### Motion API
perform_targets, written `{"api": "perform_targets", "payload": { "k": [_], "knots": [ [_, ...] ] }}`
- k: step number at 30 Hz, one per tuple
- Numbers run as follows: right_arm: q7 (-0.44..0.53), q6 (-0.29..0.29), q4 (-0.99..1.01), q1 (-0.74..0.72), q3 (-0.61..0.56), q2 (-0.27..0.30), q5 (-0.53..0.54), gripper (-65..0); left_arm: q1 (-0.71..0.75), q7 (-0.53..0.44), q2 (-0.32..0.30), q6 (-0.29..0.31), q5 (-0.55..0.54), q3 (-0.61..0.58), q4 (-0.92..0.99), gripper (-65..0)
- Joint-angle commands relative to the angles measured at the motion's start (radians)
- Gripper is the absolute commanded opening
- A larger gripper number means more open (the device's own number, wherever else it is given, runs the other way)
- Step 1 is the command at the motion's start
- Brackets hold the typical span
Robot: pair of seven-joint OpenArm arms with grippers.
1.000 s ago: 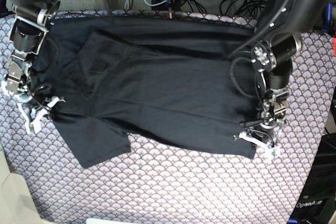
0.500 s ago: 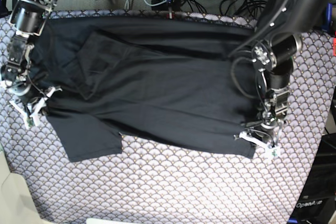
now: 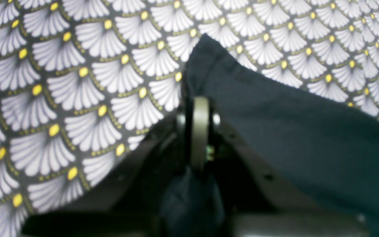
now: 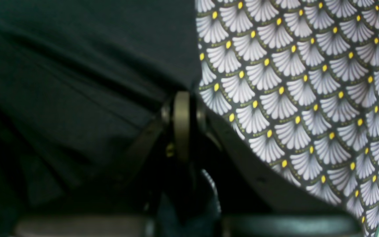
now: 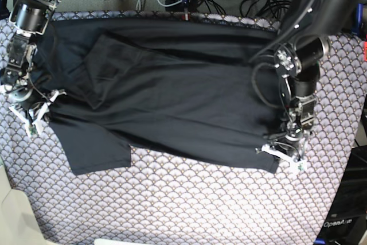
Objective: Fold the T-shirt properly
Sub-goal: 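Lift the hem and fold it over toward the folded edge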
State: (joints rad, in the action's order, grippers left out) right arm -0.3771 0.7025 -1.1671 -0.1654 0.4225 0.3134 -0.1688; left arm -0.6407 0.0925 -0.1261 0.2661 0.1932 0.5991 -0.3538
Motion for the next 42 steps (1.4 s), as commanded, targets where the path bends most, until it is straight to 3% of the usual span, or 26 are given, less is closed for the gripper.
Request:
{"api": "perform_targets", "payload": {
  "k": [1, 3, 6, 11, 17, 27, 35, 39, 42],
  "knots": [
    [0.017, -0.004, -0.020, -0.018, 0.005, 0.023, 0.007, -65.0, 0.009, 0.028, -0.005, 0.026, -0.024, -0.001, -0.057, -65.0],
    [0.017, -0.004, -0.020, -0.018, 0.005, 0.025, 0.007, -65.0, 0.058, 0.131, -0.005, 0.085, -0.087, -0.006, -0.195, -65.0],
    [0.017, -0.004, -0.020, -0.016, 0.003, 0.025, 0.005, -65.0, 0.146, 0.287, 0.019, 0.120, -0.153, -0.009, -0.459, -65.0],
    [0.020, -0.004, -0.070, 0.025, 0.005, 0.023, 0.005, -65.0, 0.293, 0.396, 0.065, 0.123, -0.163, -0.011, -0.805, -65.0],
    [0.014, -0.004, -0.284, 0.149, 0.011, -0.006, 0.007, -65.0, 0.421, 0.496, 0.102, 0.124, -0.166, -0.009, -1.086, -65.0],
    [0.020, -0.004, -0.512, 0.326, 0.085, -0.061, 0.007, -65.0, 0.605, 0.520, 0.119, 0.126, -0.166, -0.005, -1.349, -65.0],
    [0.025, -0.004, -0.656, 0.470, 0.161, -0.133, 0.007, -65.0, 0.678, 0.511, 0.113, 0.126, -0.166, 0.026, -1.407, -65.0],
    [0.088, -0.004, -0.675, 0.542, 0.177, -0.168, 0.007, -65.0, 0.678, 0.514, 0.118, 0.129, -0.166, 0.080, -1.416, -65.0],
    [0.125, -0.004, -0.675, 0.580, 0.183, -0.207, 0.007, -65.0, 0.692, 0.517, 0.116, 0.183, -0.166, 0.088, -1.418, -65.0]
  ]
}}
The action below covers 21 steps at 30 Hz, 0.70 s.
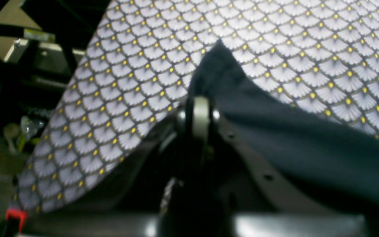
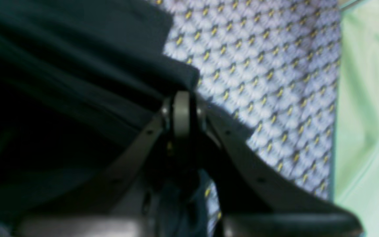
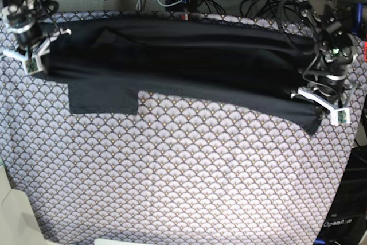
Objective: Fold the T-shirt properly
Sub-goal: 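Lift the hem and fold it over toward the folded edge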
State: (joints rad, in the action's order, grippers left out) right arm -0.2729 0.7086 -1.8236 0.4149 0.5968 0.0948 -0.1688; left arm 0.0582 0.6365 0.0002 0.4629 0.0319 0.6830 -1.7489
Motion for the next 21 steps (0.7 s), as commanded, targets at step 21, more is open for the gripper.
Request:
{"api": "perform_targets", "payload": {
  "k": [21],
  "knots": [
    [0.097, -0.010, -0.011, 0.138, 0.071, -0.062, 0.007, -65.0, 0.160, -0.034, 0.016, 0.040, -0.003, 0.022, -0.013, -65.0]
  ]
}}
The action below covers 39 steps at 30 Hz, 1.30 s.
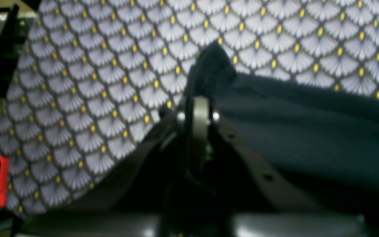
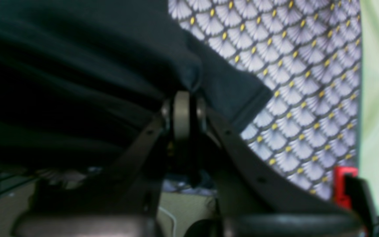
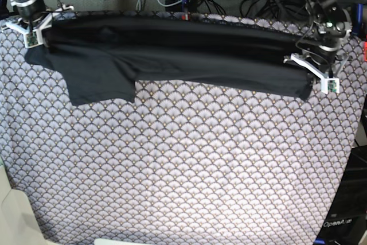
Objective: Fold the T-shirt properly
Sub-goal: 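Lift the hem and fold it over toward the folded edge, then hold the folded strip's ends with both grippers near the robot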
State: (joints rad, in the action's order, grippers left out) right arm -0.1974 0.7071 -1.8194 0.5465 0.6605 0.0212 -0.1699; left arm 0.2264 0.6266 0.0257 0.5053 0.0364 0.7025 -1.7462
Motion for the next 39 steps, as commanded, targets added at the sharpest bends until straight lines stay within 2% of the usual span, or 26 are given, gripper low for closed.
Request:
{"api": "perform_targets", "payload": {
  "k": [1, 11, 16, 19, 24, 36, 37, 39],
  "knots": [
    [0.022, -0.009, -0.013, 0.007, 0.008, 0.010, 0.008, -65.0, -0.008, -0.024, -0.010, -0.003, -0.008, 0.003, -0.016, -65.0],
    [0.022, -0.009, 0.020, 0.005, 0.008, 0.012, 0.008, -65.0, 0.011, -0.020, -0.008, -0.001, -0.008, 0.003, -0.014, -64.5],
    [0.017, -0.009, 0.020, 0.005, 0.008, 0.013, 0.000, -65.0, 0.038, -0.026, 0.010, 0.000, -0.010, 0.001, -0.016, -47.4],
    [0.016, -0.009, 0.020, 0.004, 0.008, 0.006, -0.096, -65.0, 0.052, -0.026, 0.010, 0.000, -0.010, 0.001, -0.014, -41.8],
    [0.016, -0.009, 0.022, -0.001, 0.008, -0.028, -0.198, -65.0, 0.049, -0.026, 0.010, 0.000, -0.010, 0.001, -0.007, -41.5],
    [0.016, -0.009, 0.020, 0.004, 0.009, -0.028, -0.204, -65.0, 0.047, -0.026, 0.004, 0.000, -0.010, 0.001, 0.053, -41.5],
    [0.016, -0.009, 0.020, 0.004, 0.009, -0.027, -0.204, -64.2, 0.047, -0.027, 0.004, 0.000, -0.010, 0.001, 0.058, -41.5],
    [0.016, -0.009, 0.020, 0.004, 0.009, -0.025, -0.204, -57.9, 0.051, -0.027, 0.004, 0.000, -0.010, 0.001, 0.058, -41.5]
  ]
}}
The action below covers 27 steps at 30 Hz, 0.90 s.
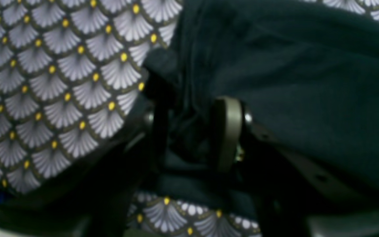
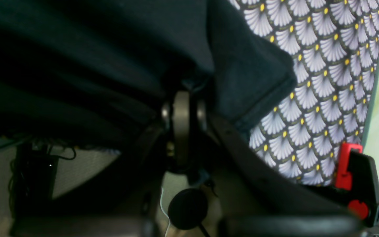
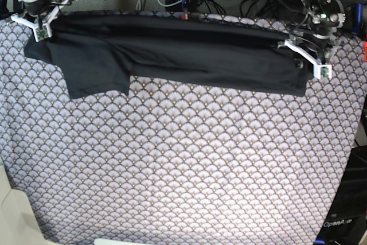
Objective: Fold the T-shirt properly
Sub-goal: 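Hold the folded strip's ends with both grippers near the robot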
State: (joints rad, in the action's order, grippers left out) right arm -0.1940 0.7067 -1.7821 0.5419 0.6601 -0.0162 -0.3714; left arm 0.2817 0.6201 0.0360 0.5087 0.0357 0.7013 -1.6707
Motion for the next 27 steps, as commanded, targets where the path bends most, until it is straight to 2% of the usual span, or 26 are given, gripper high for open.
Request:
{"api": "perform_targets", "payload": {
  "k": [1, 3, 5, 9, 13, 24, 27],
  "knots": [
    [0.012, -0.009, -0.017, 0.008, 0.010, 0.012, -0.002, -53.6, -0.005, -0.021, -0.006, 0.000, -0.009, 0.002, -0.018, -41.5],
    [0.012, -0.009, -0.017, 0.008, 0.010, 0.012, -0.002, -46.0, -0.005, -0.021, -0.006, 0.034, -0.009, 0.010, -0.019, -41.5],
    [0.011, -0.009, -0.017, 0.008, 0.011, 0.012, -0.002, -41.9, -0.009, -0.021, -0.002, 0.075, -0.009, 0.042, -0.022, -41.5],
    [0.011, -0.009, -0.017, 0.002, 0.053, 0.011, -0.002, -41.3, -0.022, -0.021, 0.000, 0.152, -0.009, 0.111, -0.019, -41.5],
    [0.011, -0.009, -0.019, 0.002, 0.063, 0.014, -0.002, -41.0, -0.029, -0.019, 0.002, 0.184, -0.007, 0.149, -0.018, -41.5],
    [0.015, -0.009, -0.042, 0.011, 0.086, 0.009, 0.007, -40.9, -0.029, -0.019, 0.002, 0.189, -0.007, 0.151, -0.019, -41.5],
    [0.015, -0.009, -0.069, 0.013, 0.086, 0.008, 0.047, -40.9, -0.029, -0.019, 0.002, 0.189, -0.007, 0.151, -0.019, -41.5]
  ]
}}
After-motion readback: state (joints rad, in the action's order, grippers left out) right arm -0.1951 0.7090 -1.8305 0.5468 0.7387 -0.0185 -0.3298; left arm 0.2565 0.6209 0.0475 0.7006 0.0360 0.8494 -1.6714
